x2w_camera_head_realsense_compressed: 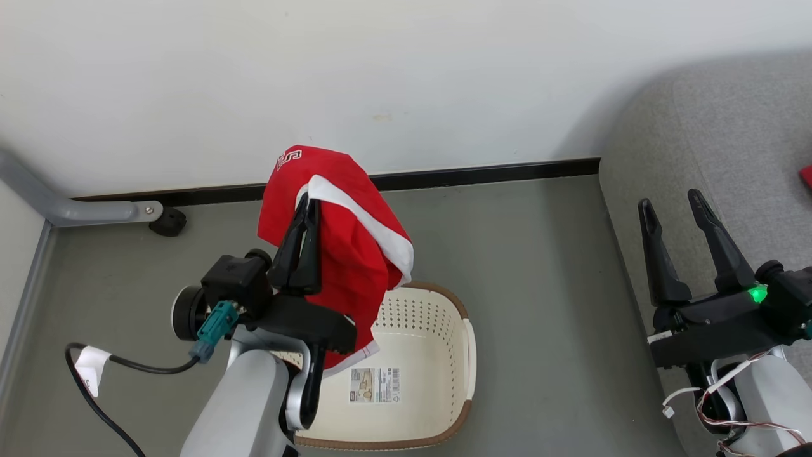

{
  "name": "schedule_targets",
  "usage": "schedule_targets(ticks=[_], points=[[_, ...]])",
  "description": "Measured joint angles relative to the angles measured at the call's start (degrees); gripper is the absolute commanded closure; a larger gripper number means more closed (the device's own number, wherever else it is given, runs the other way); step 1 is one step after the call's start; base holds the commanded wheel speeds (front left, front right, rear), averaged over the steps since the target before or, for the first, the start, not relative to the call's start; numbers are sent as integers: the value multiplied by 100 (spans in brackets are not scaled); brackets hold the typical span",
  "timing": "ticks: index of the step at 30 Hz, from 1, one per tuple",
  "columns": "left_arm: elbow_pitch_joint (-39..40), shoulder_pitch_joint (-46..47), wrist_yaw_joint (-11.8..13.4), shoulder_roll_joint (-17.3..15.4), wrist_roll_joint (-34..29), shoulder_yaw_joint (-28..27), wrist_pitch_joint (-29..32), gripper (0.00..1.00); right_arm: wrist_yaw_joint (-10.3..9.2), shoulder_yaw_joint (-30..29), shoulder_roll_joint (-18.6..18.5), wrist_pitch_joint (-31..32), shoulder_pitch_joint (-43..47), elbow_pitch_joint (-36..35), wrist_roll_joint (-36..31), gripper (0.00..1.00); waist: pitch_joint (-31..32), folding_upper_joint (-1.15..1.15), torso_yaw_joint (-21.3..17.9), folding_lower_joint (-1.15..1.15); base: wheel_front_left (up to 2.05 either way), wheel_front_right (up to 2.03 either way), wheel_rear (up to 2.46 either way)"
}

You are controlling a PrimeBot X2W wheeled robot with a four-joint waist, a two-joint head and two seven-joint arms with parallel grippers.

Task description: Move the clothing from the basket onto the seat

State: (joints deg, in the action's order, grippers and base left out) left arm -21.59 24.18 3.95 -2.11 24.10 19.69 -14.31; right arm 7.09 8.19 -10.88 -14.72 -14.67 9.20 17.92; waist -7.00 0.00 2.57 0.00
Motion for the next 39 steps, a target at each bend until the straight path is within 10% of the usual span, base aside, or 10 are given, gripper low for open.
schedule_targets(ticks=[39], points=[[1291,2,-92,-4,-245,385,0,100,0,692,114,0,23,-185,-27,0,134,0,-15,0,0,0,0]])
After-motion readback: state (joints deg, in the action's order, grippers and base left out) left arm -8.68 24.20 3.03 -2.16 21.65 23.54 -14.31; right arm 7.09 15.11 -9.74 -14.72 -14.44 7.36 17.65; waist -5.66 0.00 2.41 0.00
